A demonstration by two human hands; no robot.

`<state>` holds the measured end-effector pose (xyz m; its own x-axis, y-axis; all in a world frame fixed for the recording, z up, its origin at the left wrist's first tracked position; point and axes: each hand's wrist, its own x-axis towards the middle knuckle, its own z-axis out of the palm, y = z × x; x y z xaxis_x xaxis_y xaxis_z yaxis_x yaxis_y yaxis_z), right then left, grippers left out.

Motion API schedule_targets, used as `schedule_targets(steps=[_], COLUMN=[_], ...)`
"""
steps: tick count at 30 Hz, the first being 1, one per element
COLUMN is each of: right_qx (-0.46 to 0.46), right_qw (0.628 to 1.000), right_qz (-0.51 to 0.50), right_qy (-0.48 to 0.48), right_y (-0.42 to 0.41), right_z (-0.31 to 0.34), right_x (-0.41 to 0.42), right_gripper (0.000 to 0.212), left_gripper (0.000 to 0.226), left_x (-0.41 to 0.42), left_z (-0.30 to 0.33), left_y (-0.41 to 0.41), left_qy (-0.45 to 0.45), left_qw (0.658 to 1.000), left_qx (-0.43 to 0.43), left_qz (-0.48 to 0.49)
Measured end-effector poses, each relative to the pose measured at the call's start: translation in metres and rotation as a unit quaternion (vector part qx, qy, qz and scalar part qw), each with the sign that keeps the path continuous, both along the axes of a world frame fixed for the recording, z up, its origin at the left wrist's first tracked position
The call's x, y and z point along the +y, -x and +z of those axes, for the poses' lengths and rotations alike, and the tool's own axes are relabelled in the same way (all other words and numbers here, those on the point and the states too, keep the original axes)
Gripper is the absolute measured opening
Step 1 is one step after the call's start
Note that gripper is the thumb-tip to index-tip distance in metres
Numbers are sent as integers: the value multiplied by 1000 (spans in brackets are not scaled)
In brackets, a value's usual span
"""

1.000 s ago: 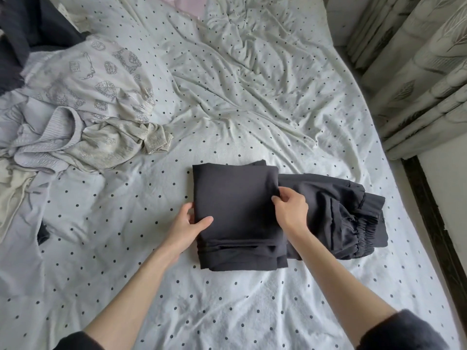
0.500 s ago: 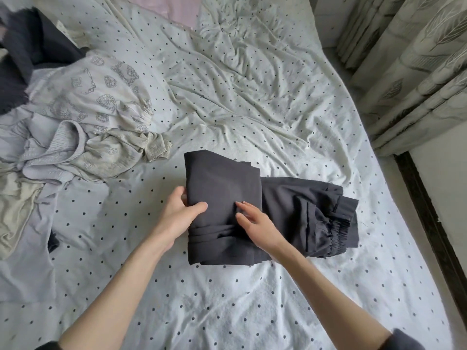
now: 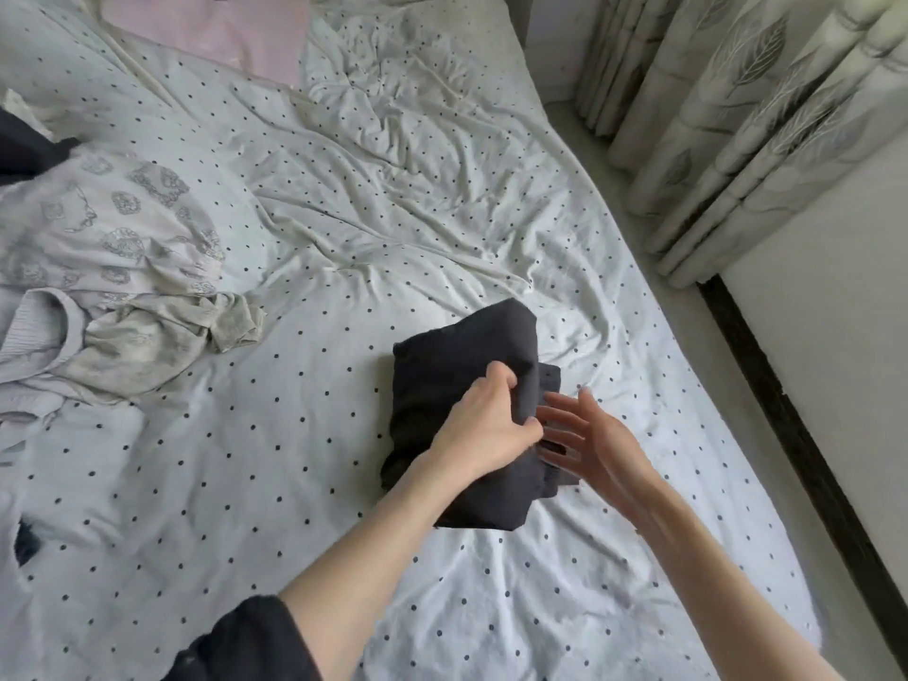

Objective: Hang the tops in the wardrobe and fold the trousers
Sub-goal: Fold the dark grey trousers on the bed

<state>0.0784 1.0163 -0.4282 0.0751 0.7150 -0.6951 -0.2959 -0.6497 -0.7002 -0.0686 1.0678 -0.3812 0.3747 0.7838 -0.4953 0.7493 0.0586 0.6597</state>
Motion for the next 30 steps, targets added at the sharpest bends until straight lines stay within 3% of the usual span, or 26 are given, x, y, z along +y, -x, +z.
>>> schedule_targets(steps=[3, 7, 9, 14, 18, 22, 23, 25, 27, 29, 30], right_qx=[-68, -188, -244, -389, -419, -414, -406, -367, -325, -302, -282], right_qw=[997, 981, 968, 917, 904, 908, 911, 925, 940, 948, 953], right_qz=[26, 20, 50, 89, 66, 15, 0, -18, -14, 0, -5], right_qy=[24, 44, 26, 30, 44, 63, 74, 98, 104, 105, 111], right_y=[-12, -8, -4, 0, -4, -6, -7, -15, -24, -33, -36], right_z=[-3, -25, -38, -82, -106, -122, -122, -120, -115, -114, -117], right_x=[-10, -14, -12, -12, -7, -3, 0, 3, 0, 0, -1], right_gripper=[36, 12, 5, 14, 24, 54, 63, 71, 61, 54, 54], left_gripper=[36, 45, 56, 67, 72, 65, 60, 43, 25, 25, 30], left_x=[-11, -11, -12, -26, -22, -12, -10, -11, -13, -11, -9], left_z=[-25, -55, -70, -109, -133, -144, -146, -145, -142, -141, -140], left_y=[-15, 15, 34, 49, 47, 45, 45, 48, 59, 74, 80], left_qy=[36, -93, -106, -108, -121, -88, -86, -97, -141, -176, -149], left_qw=[997, 991, 980, 948, 932, 935, 948, 990, 982, 962, 960], left_qx=[-11, 86, 145, 225, 261, 258, 227, 76, -57, -54, -40], left_qz=[-65, -49, -88, -199, -222, -227, -206, -67, 115, 201, 234])
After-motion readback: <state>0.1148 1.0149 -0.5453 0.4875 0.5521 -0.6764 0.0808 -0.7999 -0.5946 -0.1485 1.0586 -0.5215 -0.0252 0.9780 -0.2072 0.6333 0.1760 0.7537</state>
